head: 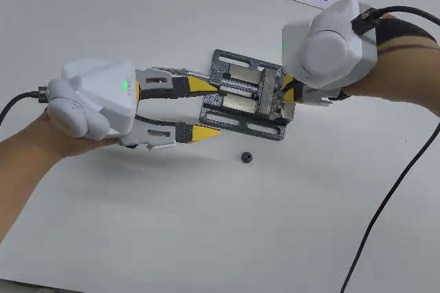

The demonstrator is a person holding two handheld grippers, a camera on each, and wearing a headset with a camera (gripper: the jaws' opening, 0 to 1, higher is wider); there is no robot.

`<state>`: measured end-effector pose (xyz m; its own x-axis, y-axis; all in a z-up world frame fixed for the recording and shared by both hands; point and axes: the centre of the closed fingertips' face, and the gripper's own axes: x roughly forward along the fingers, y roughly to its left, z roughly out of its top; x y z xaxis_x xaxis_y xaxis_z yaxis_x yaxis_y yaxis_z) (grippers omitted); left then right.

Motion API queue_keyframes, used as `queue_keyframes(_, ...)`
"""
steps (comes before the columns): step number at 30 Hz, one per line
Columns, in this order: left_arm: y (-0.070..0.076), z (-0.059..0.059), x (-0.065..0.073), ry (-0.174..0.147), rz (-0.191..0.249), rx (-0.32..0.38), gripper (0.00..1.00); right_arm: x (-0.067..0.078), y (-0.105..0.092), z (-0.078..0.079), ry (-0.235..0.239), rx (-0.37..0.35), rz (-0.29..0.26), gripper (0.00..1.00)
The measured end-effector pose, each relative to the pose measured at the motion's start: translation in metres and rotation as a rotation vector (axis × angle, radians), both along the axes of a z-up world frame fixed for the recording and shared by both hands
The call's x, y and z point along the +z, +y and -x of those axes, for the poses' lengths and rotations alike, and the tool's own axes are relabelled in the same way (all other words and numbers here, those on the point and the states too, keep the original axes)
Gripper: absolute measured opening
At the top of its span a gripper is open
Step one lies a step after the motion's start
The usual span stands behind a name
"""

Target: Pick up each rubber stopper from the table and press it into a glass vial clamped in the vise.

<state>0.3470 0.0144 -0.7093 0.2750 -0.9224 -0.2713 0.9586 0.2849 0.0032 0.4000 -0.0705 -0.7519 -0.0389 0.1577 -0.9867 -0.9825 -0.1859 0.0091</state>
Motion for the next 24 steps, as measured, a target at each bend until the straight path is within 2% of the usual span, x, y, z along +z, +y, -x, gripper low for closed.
queue_keyframes(4, -0.0002, 0.0, 0.0005, -0.002, 0.0, 0.0, 0.31, -0.001, -0.0014, -0.0008, -0.001, -0.006, 0.007, 0.05)
queue_keyframes(10, 0.0, -0.0009, 0.0001, -0.002, -0.003, 0.0, 0.31, -0.0012, -0.001, -0.0009, 0.0, -0.028, -0.016, 0.05)
queue_keyframes(24, -0.0032, -0.0019, -0.0022, 0.0, -0.006, -0.003, 0.31, 0.0011, 0.0, 0.0007, 0.009, -0.026, -0.028, 0.04)
